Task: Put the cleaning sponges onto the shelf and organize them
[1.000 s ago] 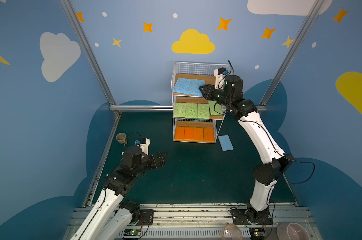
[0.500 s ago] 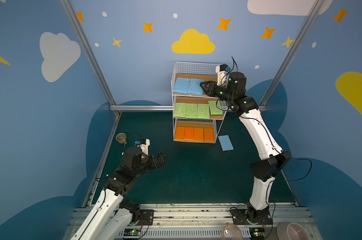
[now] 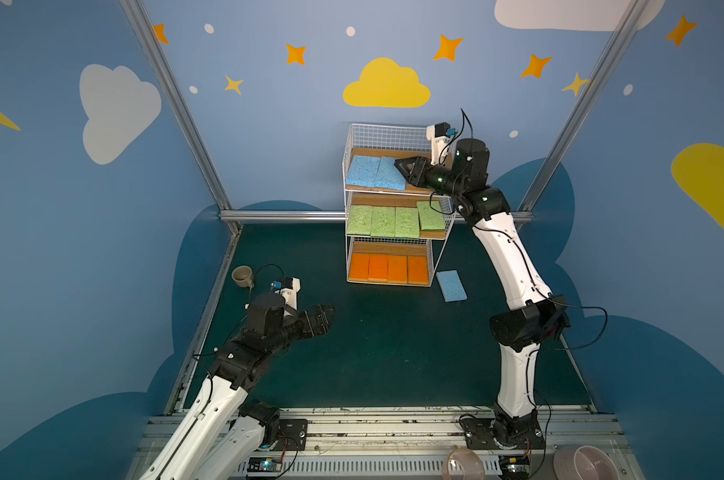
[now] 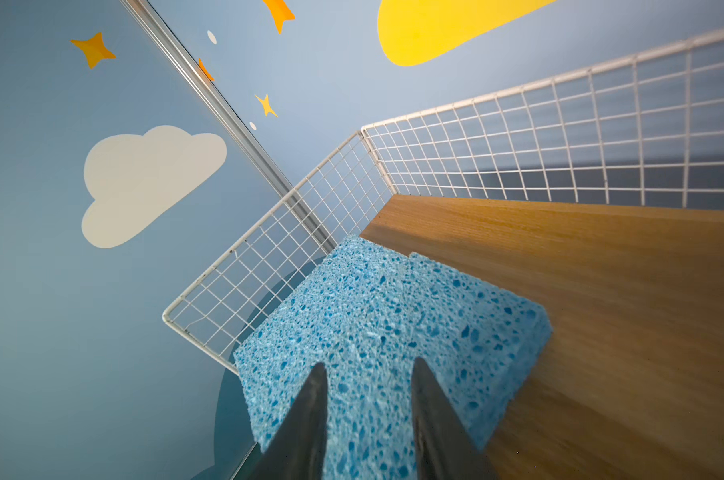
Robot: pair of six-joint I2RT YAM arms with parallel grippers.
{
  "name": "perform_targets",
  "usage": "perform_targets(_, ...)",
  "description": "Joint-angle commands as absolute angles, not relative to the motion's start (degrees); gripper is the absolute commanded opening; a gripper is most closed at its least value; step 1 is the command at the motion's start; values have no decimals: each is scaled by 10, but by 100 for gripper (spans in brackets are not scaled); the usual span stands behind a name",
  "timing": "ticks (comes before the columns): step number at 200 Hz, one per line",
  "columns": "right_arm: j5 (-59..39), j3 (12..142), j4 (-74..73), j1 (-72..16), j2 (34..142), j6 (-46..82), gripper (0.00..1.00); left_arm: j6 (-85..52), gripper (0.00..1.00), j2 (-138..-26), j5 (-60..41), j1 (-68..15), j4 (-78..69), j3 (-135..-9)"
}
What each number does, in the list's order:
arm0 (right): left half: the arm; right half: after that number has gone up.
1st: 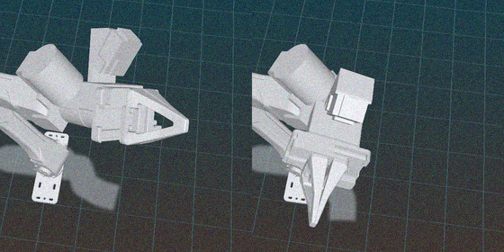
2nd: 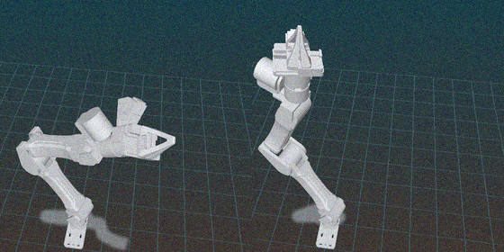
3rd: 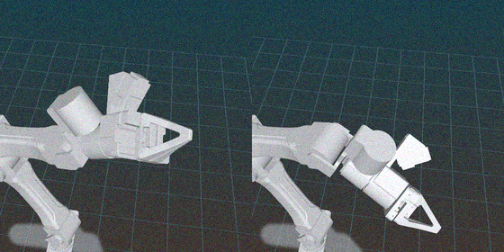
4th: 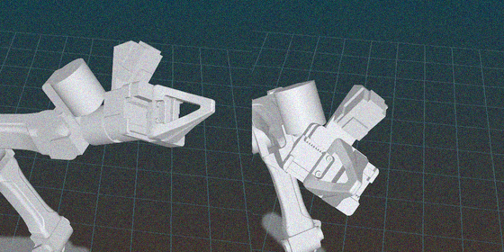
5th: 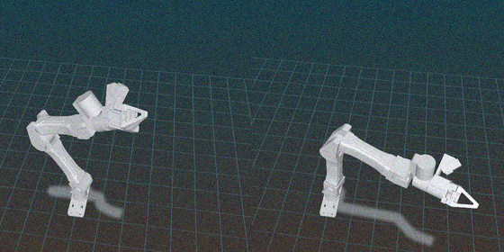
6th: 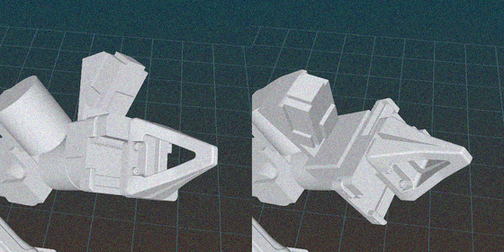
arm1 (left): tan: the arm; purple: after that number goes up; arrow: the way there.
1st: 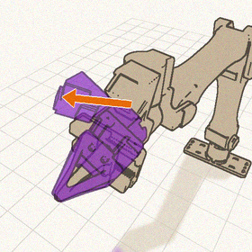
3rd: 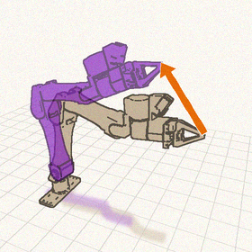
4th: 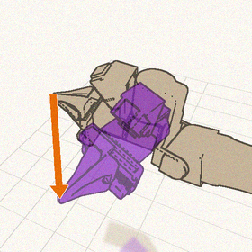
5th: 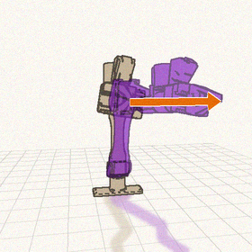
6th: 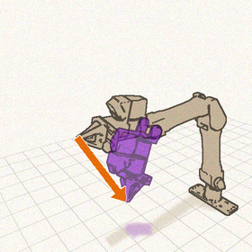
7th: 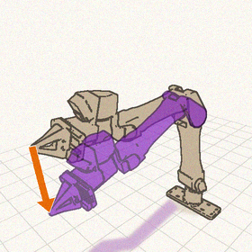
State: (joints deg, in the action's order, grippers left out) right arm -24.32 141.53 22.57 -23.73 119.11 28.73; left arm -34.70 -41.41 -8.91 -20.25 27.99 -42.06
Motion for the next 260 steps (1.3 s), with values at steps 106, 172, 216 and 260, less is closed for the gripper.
perform_targets(106, -174, 1135, 147, -307, 932, 186, 52, -332, 100, -415, -74, -204, 251, -403)
perform_targets(172, -80, 796, 146, -333, 691, 235, 51, -359, 100, -487, -3, -289, 140, -353)
perform_targets(216, -59, 568, 143, -302, 525, 325, 43, -369, 100, -573, -2, -313, 71, -354)
perform_targets(260, -85, 407, 110, -203, 492, 453, 42, -378, 100, -636, -13, -316, 23, -352)
